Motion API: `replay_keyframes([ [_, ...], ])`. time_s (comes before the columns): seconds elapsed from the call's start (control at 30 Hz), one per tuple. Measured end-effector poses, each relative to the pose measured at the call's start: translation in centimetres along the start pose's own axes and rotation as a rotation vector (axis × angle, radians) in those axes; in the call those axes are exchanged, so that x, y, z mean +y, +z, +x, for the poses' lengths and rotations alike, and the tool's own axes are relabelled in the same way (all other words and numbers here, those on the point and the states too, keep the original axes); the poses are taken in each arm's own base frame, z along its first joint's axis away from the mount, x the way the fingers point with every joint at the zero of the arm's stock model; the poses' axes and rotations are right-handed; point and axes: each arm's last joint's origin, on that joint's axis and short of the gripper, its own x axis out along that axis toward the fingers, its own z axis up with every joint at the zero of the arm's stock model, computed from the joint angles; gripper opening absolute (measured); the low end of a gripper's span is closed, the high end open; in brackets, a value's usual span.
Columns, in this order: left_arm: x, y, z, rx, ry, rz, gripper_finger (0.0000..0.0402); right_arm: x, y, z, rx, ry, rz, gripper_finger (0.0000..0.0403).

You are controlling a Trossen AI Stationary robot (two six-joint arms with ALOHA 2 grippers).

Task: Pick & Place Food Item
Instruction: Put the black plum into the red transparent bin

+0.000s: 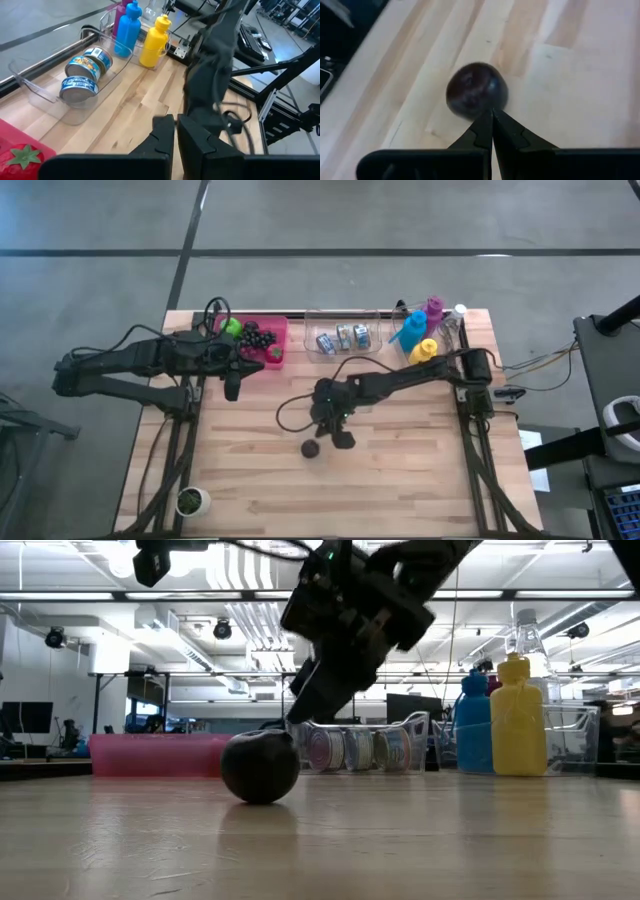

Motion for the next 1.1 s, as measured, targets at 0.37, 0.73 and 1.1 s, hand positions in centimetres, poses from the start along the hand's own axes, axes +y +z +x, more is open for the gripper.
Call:
replay_keyframes([
  [0.37, -0.1, -0.1, 0.4, 0.019, -0.013, 0.0, 0.0043, 4.7, 1.9, -8.6, 0.059, -0.276, 0.002, 0.0008],
  [0.73, -1.4, -0.8, 3.9, 0.114, -0.101, 0.298, 0.0121, 8.1, 1.3, -15.4, -0.101, -0.309, 0.077, 0.0008],
  [1.1, -3.6, -3.3, 7.9, 0.256, -0.158, 0.452, 0.0118, 10.4, -2.5, -19.6, -0.358, -0.287, 0.064, 0.0008],
])
